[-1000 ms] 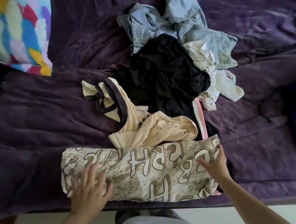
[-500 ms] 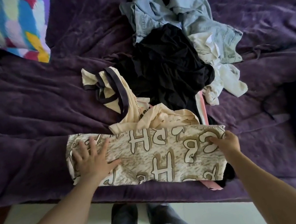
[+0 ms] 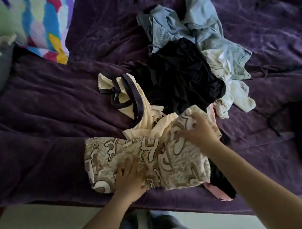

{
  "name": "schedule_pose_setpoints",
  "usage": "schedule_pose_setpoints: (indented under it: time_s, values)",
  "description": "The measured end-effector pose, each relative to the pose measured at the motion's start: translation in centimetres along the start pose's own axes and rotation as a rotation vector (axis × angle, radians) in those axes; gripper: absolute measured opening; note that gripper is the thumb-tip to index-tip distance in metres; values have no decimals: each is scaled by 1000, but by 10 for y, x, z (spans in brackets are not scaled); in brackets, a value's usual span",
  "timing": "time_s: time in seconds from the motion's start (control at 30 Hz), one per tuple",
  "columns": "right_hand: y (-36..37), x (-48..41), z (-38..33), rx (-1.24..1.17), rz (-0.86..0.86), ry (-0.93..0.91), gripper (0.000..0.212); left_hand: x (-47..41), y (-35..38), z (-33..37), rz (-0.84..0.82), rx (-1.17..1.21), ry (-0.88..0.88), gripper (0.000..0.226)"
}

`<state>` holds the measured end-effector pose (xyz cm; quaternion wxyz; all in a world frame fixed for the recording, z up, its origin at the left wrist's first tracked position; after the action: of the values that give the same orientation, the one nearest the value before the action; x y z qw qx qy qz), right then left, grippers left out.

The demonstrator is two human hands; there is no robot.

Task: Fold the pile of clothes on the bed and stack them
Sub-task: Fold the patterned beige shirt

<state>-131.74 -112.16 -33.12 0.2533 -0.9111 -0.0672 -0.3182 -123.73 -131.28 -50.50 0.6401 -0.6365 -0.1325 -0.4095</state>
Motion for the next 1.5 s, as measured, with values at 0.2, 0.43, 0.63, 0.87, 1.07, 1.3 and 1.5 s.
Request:
schedule_pose_setpoints:
  time_s: [0.2, 0.43, 0.63, 0.87, 1.07, 1.3, 1.5]
  values:
    - [124, -20, -55, 103, -279, -94, 47, 43, -52, -39, -40, 1528, 20, 35]
    - [221, 15, -60, 364, -704, -205, 57, 48, -43, -102, -36, 2372, 95, 74]
    - [115, 22, 0, 116, -3, -181, 28, 40, -61, -102, -12, 2159, 90, 80]
    - [201, 8, 30, 703, -499, -156, 97, 40, -84, -124, 316, 1415, -106, 80]
    - [223, 8, 51, 1148, -473, -249, 74, 79, -92, -162, 582, 806, -302, 72]
    - [246, -21, 66, 1263, -593, -350, 90, 72, -31, -69, 338, -123, 109, 78]
    - [234, -25, 69, 1322, -444, -311, 116, 37, -10, -104, 39, -196, 68, 131]
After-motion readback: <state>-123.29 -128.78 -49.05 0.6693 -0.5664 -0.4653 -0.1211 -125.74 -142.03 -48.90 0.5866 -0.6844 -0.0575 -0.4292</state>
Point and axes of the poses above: each hand's wrist, its own x-axis away from the middle knuckle, its own y-axis out of the palm, z = x × y, the point moved 8 cm from there along -x, towards the middle knuckle, and after that the axes turned 15 degrees about -z, right-handed, at the moved point
